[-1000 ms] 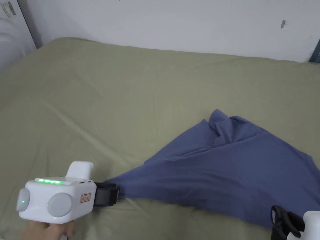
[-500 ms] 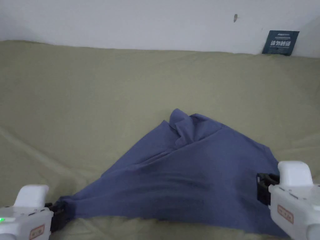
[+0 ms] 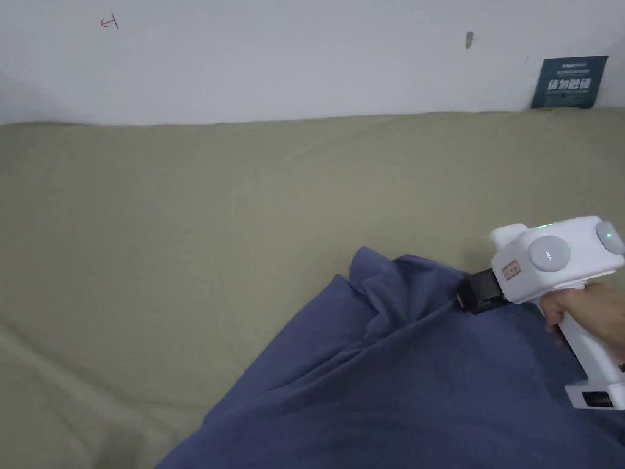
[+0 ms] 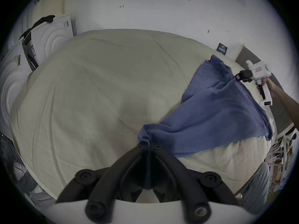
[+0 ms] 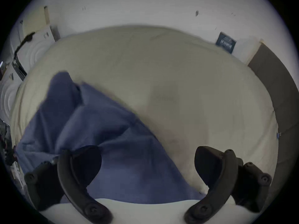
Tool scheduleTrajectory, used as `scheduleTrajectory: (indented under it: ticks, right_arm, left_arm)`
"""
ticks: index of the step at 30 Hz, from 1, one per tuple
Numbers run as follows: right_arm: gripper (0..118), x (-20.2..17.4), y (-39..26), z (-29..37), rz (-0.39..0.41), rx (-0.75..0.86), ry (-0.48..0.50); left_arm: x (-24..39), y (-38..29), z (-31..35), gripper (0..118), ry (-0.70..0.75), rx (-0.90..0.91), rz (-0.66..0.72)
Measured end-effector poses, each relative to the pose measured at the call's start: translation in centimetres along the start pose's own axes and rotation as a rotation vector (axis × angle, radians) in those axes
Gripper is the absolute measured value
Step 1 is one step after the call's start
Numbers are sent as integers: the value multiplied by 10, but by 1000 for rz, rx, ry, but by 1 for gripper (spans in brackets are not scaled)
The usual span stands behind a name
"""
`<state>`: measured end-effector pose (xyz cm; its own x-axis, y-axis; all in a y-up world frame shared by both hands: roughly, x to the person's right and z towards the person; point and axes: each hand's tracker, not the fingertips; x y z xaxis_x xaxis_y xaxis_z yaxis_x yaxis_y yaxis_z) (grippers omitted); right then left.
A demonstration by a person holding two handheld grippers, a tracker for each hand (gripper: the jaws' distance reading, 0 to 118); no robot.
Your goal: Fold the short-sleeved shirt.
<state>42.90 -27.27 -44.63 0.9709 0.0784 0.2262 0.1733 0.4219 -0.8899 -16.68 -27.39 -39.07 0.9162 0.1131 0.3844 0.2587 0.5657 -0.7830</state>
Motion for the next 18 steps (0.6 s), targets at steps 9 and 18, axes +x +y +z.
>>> scheduleTrajectory:
  ticks: [9,18]
  right_arm:
    - [3,-10,-33,60,-15,129,14]
    - [2,-6,-66,248,82,400,0]
  left_arm:
    - [1,4,7,2,-15,0,12]
    - [18,51,78,2,-28,156,8]
